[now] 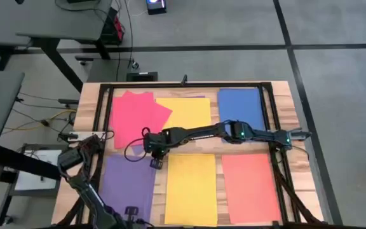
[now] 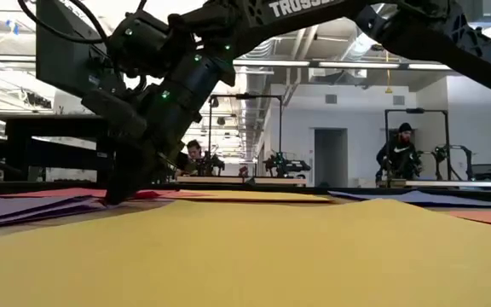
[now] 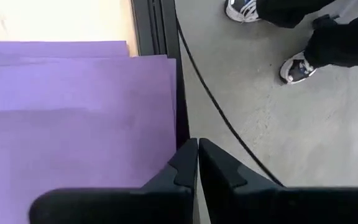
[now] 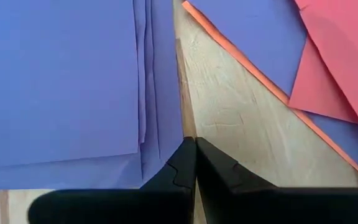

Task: Organize paper
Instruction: Stack the purple paper on top of the purple paper, then stack the yellow paper on top of the yellow paper

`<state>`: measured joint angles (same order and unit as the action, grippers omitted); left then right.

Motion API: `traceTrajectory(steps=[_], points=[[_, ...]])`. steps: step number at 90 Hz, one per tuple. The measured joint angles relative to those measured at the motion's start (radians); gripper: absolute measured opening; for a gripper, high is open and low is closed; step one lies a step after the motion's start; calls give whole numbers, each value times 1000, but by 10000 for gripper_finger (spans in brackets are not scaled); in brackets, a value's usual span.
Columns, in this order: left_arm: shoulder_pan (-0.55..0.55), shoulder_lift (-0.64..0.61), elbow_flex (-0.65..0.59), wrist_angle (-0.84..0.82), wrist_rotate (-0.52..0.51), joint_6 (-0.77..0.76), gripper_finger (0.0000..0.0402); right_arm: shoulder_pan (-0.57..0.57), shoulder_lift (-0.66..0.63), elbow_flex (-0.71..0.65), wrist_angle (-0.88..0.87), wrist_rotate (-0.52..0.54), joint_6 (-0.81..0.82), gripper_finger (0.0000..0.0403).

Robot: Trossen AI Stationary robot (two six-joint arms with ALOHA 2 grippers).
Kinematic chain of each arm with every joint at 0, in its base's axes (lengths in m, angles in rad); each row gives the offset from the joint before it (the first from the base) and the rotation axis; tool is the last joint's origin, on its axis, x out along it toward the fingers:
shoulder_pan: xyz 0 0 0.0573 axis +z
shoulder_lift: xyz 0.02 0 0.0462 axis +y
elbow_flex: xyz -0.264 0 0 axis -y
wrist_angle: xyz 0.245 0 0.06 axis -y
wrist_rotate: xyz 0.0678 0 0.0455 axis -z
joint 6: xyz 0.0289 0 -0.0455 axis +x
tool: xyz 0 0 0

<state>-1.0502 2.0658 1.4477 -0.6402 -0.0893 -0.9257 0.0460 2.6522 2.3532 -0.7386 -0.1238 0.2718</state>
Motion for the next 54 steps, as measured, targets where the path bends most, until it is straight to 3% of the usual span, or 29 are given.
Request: traceTrajectory(steps=[16,41,54], points=[[-16,-2,136,-125,17,62,0,-12,-30,-2,-49,1,-21,0],[17,-3,492,-719,26,106,0,-32,-214,0,-114,-18,-192,0],[62,-61,666,-935,-56,58,0,-51,-347,0,-134,-18,-277,0]])
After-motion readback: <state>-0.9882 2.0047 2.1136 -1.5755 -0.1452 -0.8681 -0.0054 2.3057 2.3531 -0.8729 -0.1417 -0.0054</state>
